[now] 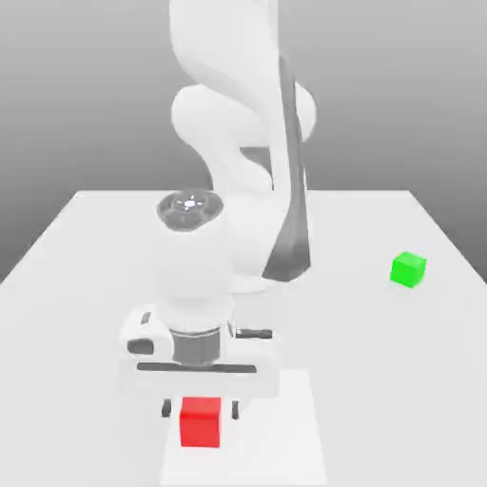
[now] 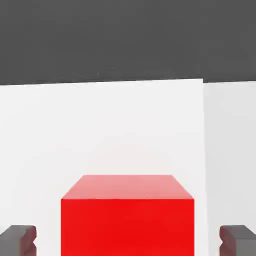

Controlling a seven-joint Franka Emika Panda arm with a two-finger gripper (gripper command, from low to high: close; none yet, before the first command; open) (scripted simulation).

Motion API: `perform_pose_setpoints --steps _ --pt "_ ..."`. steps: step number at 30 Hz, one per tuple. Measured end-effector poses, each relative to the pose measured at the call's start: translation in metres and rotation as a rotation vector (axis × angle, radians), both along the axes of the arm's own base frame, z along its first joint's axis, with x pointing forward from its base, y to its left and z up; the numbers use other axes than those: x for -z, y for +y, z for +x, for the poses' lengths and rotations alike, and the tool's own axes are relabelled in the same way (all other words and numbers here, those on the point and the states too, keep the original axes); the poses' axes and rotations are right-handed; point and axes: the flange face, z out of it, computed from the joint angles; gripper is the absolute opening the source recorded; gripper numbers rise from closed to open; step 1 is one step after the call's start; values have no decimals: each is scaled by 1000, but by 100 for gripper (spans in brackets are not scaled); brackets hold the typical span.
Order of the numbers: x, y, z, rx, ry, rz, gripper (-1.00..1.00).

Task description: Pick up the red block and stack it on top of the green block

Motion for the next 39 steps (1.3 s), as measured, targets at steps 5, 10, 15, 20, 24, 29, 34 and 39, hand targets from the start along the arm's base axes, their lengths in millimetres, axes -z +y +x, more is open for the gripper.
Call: perform_pose_setpoints --steps 5,10,15,20,24,29,34,39 --pt "0 0 0 0 0 0 -100" --pt "-49 0 0 0 0 0 -100" --pt "-75 102 -7 -248 -10 44 -100" --pt "-92 208 -44 -534 -17 85 -100" --pt "-103 272 -87 -740 -20 105 -100" --pt "-112 336 -156 -1003 -18 111 -100" --pt "-115 381 -241 -1283 -12 97 -100" --pt "-111 401 -328 -1558 -5 61 -100"
